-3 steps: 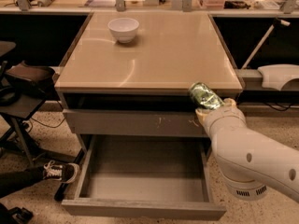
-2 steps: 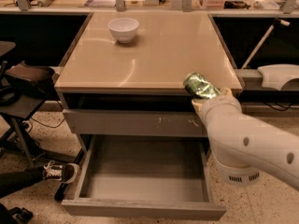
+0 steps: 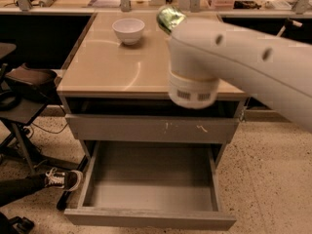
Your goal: Pick green can from middle drawer and place on counter
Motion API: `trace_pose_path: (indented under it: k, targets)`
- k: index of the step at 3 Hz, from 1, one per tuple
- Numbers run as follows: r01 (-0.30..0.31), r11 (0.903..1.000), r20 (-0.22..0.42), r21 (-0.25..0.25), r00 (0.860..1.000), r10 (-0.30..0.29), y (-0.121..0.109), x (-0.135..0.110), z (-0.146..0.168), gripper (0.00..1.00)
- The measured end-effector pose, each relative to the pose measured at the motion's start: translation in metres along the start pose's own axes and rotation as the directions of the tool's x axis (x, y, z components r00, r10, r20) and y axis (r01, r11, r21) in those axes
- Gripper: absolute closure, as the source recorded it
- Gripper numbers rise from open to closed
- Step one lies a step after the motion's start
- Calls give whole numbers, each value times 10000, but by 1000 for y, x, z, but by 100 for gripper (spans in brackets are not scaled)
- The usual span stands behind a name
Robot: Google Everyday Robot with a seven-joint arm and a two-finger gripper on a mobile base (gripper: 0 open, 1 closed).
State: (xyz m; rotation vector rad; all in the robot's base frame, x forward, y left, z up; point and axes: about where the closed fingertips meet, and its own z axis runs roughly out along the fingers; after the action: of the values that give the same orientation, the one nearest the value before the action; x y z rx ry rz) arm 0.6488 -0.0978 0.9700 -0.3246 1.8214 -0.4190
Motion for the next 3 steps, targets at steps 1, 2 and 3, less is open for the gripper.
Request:
trace_pose_path:
  k: [1, 2, 3]
  targets:
    - [551, 9946, 515, -877, 9974, -507, 41, -63, 38, 100]
    - [842, 9696, 223, -2297, 9964, -813, 90, -53, 100, 100]
    - [764, 9402, -779, -3319, 9911, -1080, 120, 19, 172, 100]
